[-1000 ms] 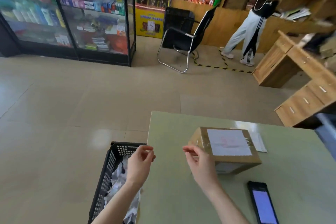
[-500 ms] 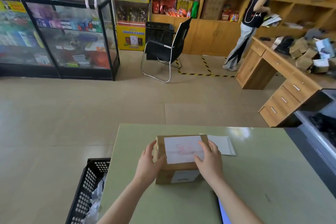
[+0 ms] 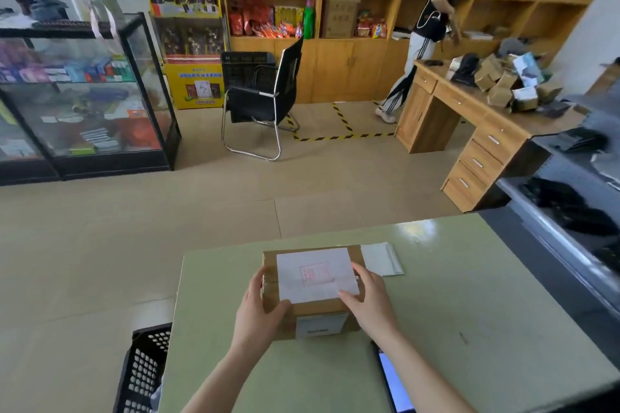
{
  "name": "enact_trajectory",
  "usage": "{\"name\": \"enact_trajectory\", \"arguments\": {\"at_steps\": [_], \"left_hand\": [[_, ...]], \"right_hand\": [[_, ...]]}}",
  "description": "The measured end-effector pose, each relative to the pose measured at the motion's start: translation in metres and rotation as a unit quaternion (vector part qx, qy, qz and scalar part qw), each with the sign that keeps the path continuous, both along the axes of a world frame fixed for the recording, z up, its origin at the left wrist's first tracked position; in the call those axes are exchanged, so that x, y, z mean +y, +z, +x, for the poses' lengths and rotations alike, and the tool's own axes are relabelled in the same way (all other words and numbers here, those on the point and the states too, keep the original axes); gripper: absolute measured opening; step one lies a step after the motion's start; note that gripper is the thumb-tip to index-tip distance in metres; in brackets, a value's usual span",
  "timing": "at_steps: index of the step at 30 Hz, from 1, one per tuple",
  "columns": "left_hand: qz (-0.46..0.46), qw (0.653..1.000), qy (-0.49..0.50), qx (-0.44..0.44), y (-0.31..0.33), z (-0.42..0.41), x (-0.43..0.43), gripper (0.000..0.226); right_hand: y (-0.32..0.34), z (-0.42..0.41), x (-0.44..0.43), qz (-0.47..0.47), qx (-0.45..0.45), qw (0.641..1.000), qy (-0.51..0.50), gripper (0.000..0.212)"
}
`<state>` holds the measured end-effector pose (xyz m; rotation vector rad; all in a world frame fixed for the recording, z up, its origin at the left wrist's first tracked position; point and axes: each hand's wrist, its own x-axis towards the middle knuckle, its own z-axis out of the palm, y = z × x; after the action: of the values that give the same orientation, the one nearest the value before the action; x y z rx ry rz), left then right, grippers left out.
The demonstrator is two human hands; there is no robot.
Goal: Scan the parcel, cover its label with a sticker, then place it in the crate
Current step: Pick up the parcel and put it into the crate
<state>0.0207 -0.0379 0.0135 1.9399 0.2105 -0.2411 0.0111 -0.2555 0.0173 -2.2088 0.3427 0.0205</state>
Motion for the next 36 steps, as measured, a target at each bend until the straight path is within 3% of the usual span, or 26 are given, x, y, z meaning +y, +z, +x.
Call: {"name": "enact_trajectory", "arguments": {"at_steps": [7, 16, 25, 36], "left_hand": [[-0.048, 0.991, -0.106, -0.073, 0.036, 0.002, -0.028, 0.073], [-0.118, 0.942, -0.287, -0.13, 0.088, -0.059, -0.117, 0.069], [-0.206, 0.851, -0.445, -0.189, 0.155, -0.206, -0.215, 0.069], [-0.311, 0.705, -0.605, -0.199, 0.221, -0.507, -0.297, 0.07]], "right_hand": [[0.05, -0.062, -0.017, -0.027, -0.07, 0.988, -0.136, 0.056], [0.111, -0.203, -0.055, -0.095, -0.122, 0.938, -0.31, 0.053], [0.177, -0.397, -0.086, -0.156, -0.189, 0.848, -0.469, 0.052], [0.245, -0.724, -0.086, -0.242, -0.206, 0.732, -0.603, 0.05]]}}
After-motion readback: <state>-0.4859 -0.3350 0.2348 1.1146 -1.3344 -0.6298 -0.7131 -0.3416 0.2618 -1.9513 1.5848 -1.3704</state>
